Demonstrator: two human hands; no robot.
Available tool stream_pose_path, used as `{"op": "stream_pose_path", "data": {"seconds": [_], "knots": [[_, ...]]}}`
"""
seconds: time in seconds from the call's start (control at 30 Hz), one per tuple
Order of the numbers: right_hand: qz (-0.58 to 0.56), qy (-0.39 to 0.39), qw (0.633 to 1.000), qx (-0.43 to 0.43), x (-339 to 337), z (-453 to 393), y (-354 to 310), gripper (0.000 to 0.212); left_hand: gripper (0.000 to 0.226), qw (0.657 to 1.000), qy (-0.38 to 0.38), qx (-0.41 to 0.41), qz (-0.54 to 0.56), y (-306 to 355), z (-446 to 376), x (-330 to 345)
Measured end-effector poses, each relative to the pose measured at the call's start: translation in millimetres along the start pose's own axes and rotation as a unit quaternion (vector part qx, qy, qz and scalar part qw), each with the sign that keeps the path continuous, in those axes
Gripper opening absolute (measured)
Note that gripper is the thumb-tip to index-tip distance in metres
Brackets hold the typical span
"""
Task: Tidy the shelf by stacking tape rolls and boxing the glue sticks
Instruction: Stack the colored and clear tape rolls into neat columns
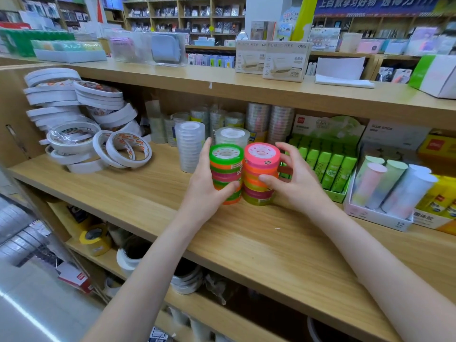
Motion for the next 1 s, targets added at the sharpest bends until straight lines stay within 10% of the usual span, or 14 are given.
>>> {"op": "stream_pose_path", "data": {"seconds": [1.0], "knots": [[0.091, -0.001, 0.992, -0.086, 2, 2, 4, 0.087, 0.102, 0.994, -0.003, 0.067, -0.087, -8, -4, -5]]}}
Point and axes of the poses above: each hand's wrist, its own z-axis away from the middle knuckle, its own x-axis out of the palm, y = z × x, the point moved 2 cm from there along -z, towards the middle knuckle, and after that the axes turned 11 degrees about y, right-handed, at the moved point
